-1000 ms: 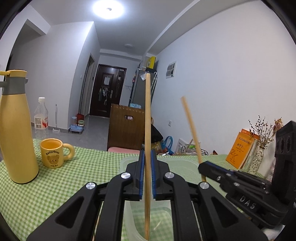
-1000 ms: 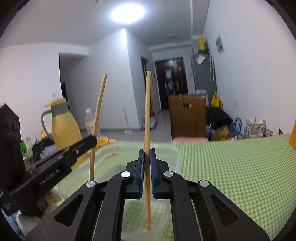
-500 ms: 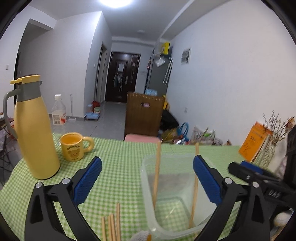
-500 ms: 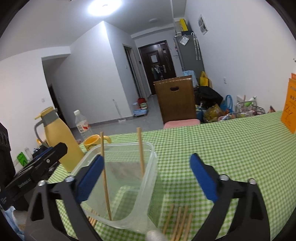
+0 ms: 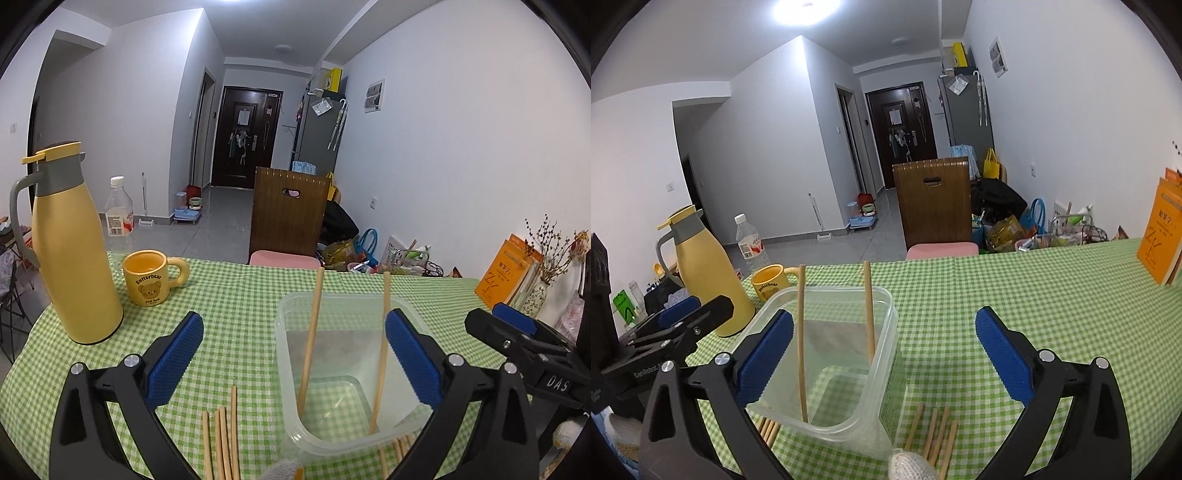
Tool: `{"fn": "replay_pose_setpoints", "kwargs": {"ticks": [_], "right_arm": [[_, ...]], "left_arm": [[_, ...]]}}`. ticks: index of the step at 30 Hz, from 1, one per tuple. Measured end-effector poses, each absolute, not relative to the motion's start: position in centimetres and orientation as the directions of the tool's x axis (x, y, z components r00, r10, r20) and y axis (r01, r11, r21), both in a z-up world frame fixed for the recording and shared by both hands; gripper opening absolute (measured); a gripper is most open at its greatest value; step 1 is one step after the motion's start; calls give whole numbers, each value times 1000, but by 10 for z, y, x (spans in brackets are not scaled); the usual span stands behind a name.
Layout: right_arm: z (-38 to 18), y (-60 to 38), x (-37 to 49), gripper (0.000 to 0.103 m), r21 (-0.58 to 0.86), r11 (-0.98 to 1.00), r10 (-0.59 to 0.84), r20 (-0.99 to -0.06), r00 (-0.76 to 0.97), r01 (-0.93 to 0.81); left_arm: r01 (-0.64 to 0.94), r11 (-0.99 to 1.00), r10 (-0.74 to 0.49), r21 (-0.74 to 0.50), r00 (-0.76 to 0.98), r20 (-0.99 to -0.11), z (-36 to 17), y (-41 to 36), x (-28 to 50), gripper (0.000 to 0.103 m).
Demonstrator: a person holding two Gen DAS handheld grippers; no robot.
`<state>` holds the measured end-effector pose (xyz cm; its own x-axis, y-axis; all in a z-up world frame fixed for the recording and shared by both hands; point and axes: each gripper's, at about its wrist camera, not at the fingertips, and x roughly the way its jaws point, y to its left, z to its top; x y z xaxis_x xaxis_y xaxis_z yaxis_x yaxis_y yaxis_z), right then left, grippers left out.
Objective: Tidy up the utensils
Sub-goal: 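Withdraw both tools from the container back over the table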
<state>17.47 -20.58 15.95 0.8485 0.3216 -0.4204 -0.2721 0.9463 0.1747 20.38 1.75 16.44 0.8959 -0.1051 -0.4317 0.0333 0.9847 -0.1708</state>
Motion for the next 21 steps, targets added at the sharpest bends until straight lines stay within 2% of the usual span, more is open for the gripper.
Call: {"fn": "replay_pose_setpoints", "kwargs": {"ticks": [13,21], "right_arm": [[179,-212,115,95,132,950,313,-394,864,-284],[159,-210,85,95,97,951,306,-441,844,-295]], "left_arm": [[29,988,-92,-154,903,-420,189,20,140,96],[35,992,-84,-118,895,-438,181,25,103,96]]}}
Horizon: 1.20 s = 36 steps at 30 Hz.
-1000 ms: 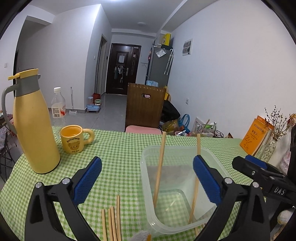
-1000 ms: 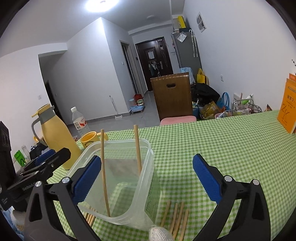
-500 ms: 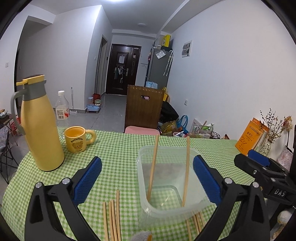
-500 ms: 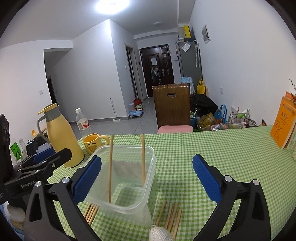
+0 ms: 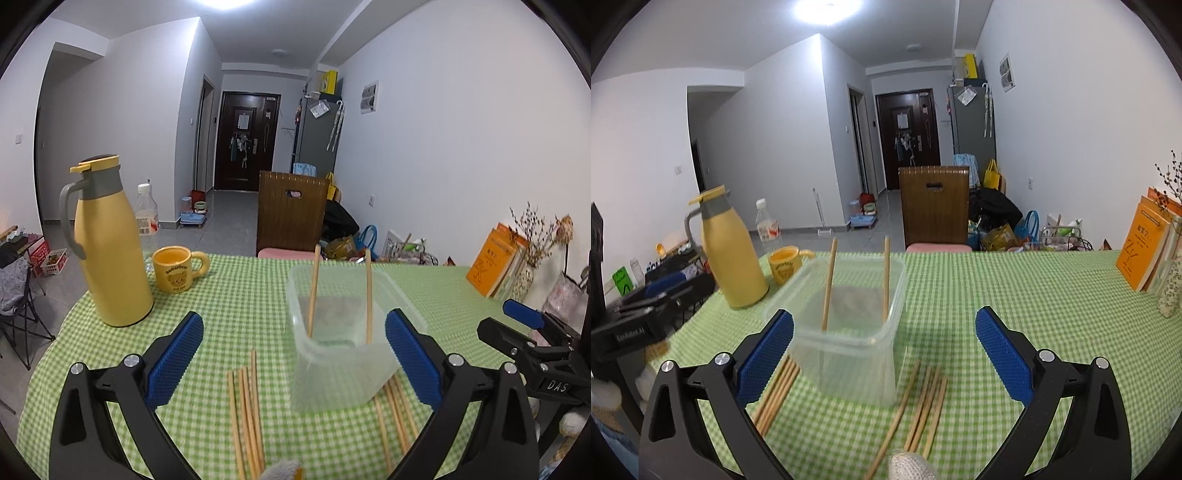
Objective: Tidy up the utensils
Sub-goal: 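Withdraw both tools from the container back over the table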
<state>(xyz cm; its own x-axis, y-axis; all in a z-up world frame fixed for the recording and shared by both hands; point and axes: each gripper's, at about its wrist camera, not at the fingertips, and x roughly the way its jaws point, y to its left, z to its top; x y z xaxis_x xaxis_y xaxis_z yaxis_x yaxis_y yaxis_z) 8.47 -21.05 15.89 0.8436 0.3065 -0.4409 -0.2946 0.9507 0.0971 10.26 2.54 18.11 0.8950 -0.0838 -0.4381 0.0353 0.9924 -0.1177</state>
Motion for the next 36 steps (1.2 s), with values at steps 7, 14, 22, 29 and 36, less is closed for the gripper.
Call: {"fn": "replay_pose_setpoints", "kwargs": {"ticks": [7,14,22,29,36], "right_arm": [[124,-213,62,95,86,951,299,-508,808,-298],[84,-212,42,95,77,953,285,-553,783,-292],[51,-201,21,95,9,957,250,-531,810,-289],[33,-198,5,95,-18,958,236,-513,825,-286],[29,-206,-2,95,-22,967,208,-504,838,-254]], "left_arm": [[25,992,-80,-121,872,-483,155,38,75,96],[-8,989,-75,-148,834,-547,116,53,59,96],[-36,985,-72,-171,806,-587,77,63,48,96],[-34,989,-49,-144,846,-531,56,57,37,96],[-83,991,33,-106,915,-401,36,56,27,96]]}}
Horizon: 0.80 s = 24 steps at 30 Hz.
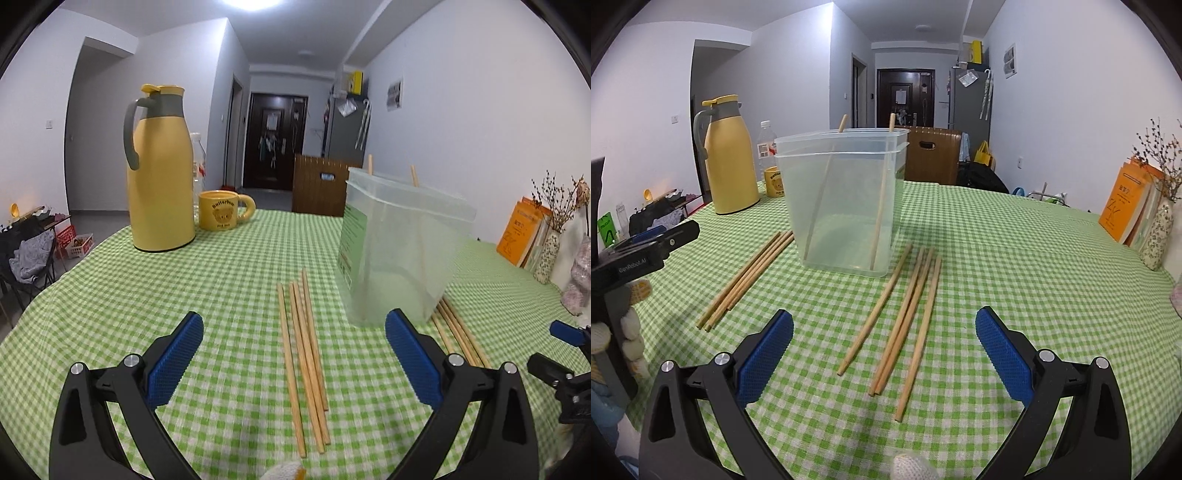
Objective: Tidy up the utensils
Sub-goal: 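Withdraw both tools from the container back over the table, then lower the right tool onto a chopstick beside the container and close it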
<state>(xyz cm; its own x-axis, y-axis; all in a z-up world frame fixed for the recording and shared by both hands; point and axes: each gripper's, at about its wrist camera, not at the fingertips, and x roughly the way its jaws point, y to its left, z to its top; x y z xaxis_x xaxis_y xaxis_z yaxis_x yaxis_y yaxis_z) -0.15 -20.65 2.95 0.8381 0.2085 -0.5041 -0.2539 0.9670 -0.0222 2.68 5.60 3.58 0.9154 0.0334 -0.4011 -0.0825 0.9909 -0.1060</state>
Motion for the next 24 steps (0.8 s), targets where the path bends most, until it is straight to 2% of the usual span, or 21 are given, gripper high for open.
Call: {"fn": "replay_pose_setpoints", "kwargs": {"ticks": [3,10,16,17,18,20,22,24], "right_arm": [[30,-212,-2,95,-18,971,196,-504,841,-237],[33,-219,11,95,-21,979,163,-524,836,-203],[35,-217,40,95,-35,975,150,-616,773,-218],[35,-215,47,91,-48,974,141,-633,761,-220],[33,-214,52,78,-57,974,132,-651,747,-221],[28,-212,64,65,-51,972,131,-699,704,-231],[22,-212,79,61,-37,971,129,-751,647,-236],[17,-212,92,50,-10,971,139,-793,593,-240]], "left_arm": [[-91,990,45,-106,925,-377,33,58,25,96],[-86,989,34,-117,919,-393,29,60,30,96],[-93,985,28,-146,918,-395,28,66,31,96],[-95,984,28,-152,918,-396,28,67,31,96],[-97,983,28,-156,917,-398,28,69,31,96],[-98,981,25,-166,917,-398,27,71,31,96],[-95,980,19,-174,918,-396,27,72,31,96],[-91,979,12,-183,920,-391,27,72,29,96]]}}
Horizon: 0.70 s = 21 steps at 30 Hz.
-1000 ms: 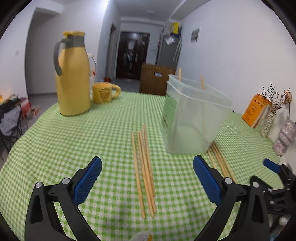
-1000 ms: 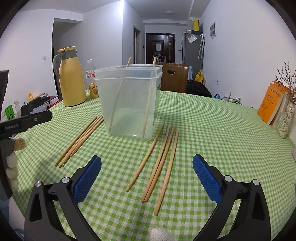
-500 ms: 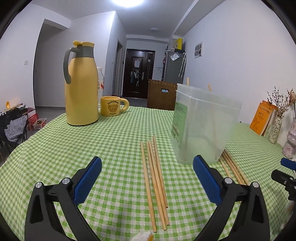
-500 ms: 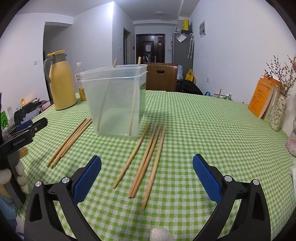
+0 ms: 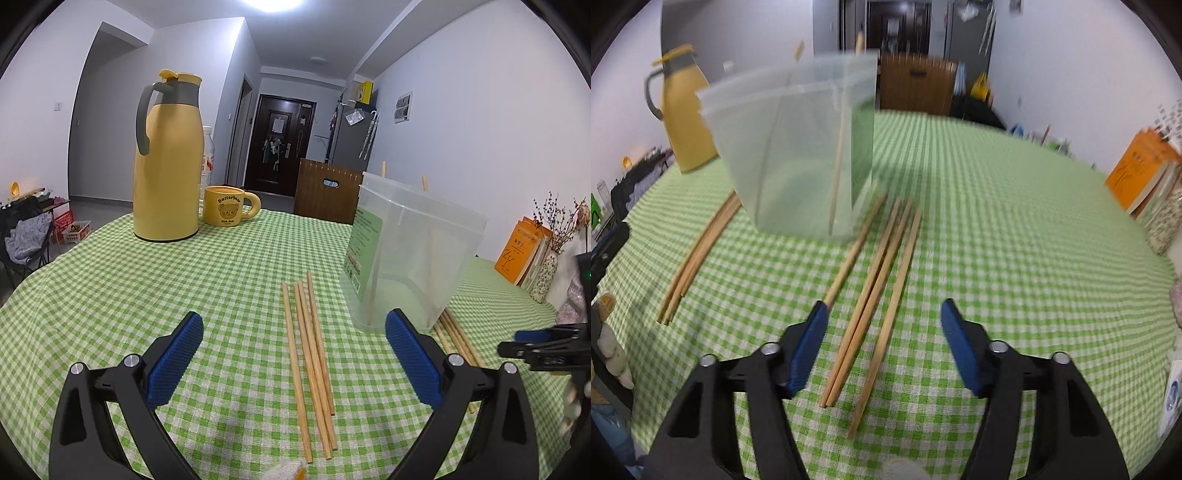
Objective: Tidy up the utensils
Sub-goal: 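Lower the right tool onto a chopstick beside the container and close it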
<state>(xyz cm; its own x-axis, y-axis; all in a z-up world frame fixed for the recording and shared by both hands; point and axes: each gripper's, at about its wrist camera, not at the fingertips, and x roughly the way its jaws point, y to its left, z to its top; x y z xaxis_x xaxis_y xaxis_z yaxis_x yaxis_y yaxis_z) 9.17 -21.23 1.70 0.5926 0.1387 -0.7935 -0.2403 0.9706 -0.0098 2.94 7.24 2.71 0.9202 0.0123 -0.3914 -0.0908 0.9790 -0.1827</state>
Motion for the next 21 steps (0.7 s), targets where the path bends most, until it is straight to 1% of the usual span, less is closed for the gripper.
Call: {"fn": "replay_pose_setpoints", "kwargs": {"ticks": [2,3,6,9,15,21], "right_arm": [[14,-213,103,44,14,972,146,-822,551,-236],[12,-212,111,38,25,971,149,-839,523,-237],[7,-213,125,28,38,976,137,-873,469,-215],[1,-214,135,20,56,982,130,-895,426,-183],[-12,-210,150,11,57,987,112,-918,381,-153],[-24,-204,168,8,69,988,112,-932,345,-136]], "left_arm": [[-88,979,9,-184,921,-389,27,72,29,96],[-87,979,9,-185,921,-389,28,72,29,96],[-89,978,8,-191,923,-386,28,73,28,96],[-95,972,6,-214,924,-383,28,78,27,96],[-105,960,-8,-261,918,-397,27,86,29,96],[-100,957,-15,-272,920,-391,28,88,28,96]]}}
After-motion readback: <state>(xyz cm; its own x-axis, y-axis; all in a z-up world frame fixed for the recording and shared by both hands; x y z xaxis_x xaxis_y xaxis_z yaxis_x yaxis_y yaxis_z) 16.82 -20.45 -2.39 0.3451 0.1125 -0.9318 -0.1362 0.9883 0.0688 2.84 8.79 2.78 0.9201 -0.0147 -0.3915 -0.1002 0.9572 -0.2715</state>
